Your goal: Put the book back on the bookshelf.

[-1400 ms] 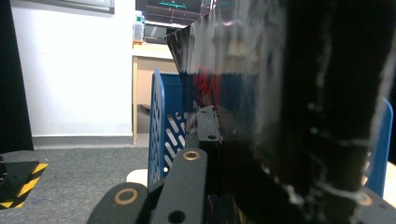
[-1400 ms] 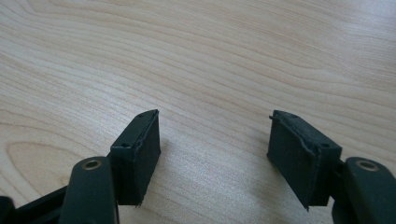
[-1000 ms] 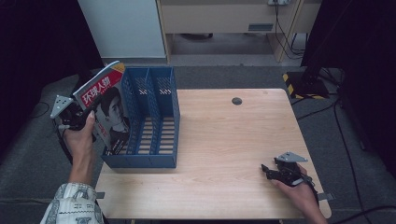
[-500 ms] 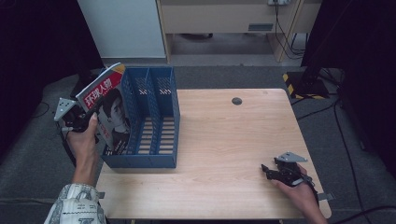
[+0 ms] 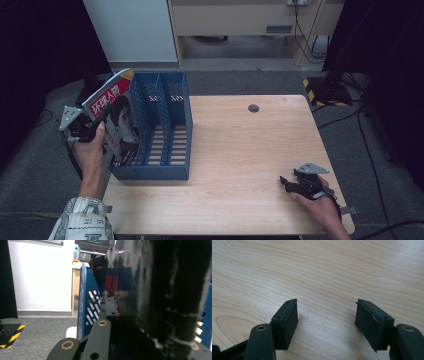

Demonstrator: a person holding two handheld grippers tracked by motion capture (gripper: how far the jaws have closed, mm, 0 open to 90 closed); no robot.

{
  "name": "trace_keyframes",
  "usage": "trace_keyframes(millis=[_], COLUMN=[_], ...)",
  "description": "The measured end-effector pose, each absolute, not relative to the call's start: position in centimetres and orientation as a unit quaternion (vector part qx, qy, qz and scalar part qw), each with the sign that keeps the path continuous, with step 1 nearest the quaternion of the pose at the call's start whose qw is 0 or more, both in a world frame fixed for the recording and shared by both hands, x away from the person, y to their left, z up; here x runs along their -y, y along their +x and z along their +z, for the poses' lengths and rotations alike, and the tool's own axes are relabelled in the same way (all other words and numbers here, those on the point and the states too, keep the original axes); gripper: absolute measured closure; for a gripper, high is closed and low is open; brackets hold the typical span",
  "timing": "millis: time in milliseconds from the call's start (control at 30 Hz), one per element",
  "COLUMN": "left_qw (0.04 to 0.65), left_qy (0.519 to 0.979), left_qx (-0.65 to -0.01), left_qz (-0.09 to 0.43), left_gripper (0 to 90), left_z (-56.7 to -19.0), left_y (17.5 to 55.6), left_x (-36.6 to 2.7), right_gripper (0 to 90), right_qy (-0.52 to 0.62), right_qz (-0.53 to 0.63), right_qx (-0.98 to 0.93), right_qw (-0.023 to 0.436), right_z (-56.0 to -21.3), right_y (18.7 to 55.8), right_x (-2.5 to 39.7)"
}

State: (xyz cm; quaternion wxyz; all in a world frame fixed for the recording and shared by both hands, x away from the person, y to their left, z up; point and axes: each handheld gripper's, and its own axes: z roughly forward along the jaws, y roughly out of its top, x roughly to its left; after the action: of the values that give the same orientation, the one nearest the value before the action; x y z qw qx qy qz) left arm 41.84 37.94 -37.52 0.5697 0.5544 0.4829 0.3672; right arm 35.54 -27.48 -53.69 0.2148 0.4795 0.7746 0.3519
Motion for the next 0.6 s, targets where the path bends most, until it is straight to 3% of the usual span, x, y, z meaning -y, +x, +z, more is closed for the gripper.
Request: trace_keyframes(millis=[600], left_qw=[0.557], left_qy=[0.562], left_qx=[-0.492], left_qz=[0.364], left_gripper=[86.2], left_z=[-38.21], left_y=[41.99], left_x=[-37.56], right_gripper=[34.5], right_qy=[0.479], right_qz=[0.353], right_qx=[-0.775], right_qw=[0.216], right_z=[-53.71], right_y=[35.52], right_x=[27.47])
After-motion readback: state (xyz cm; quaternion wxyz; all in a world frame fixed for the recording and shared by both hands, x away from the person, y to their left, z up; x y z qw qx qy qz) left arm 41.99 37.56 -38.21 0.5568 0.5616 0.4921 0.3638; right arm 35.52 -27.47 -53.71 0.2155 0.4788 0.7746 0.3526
